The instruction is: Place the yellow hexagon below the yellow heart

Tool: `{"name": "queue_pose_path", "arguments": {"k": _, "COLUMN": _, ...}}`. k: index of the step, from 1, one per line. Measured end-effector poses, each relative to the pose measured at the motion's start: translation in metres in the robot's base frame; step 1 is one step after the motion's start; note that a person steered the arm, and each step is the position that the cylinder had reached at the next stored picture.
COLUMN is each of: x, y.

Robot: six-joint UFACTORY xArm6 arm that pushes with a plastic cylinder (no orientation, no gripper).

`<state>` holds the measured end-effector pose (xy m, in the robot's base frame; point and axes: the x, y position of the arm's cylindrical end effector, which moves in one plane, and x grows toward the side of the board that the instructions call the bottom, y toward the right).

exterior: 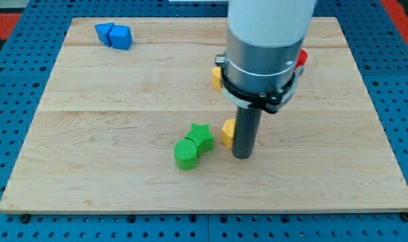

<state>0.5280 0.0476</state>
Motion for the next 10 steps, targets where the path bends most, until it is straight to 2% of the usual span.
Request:
{"name": "queue_pose_path", "arguments": {"k": 3, "x": -0.053, "y": -0.036}}
{"name": "queue_pose_path", "arguments": {"k": 5, "x": -0.063, "y": -0.043}}
{"name": "queue_pose_path", "arguments": {"k": 6, "x": -0.058, "y": -0.026}}
{"name": "queue_pose_path", "arguments": {"k": 7, "x": -0.096, "y": -0.024}}
{"name": "queue_pose_path", "arguments": {"k": 9, "x": -0.086, "y": 0.004}}
{"name": "queue_pose_path", "arguments": {"k": 10, "x": -0.113, "y": 0.048}}
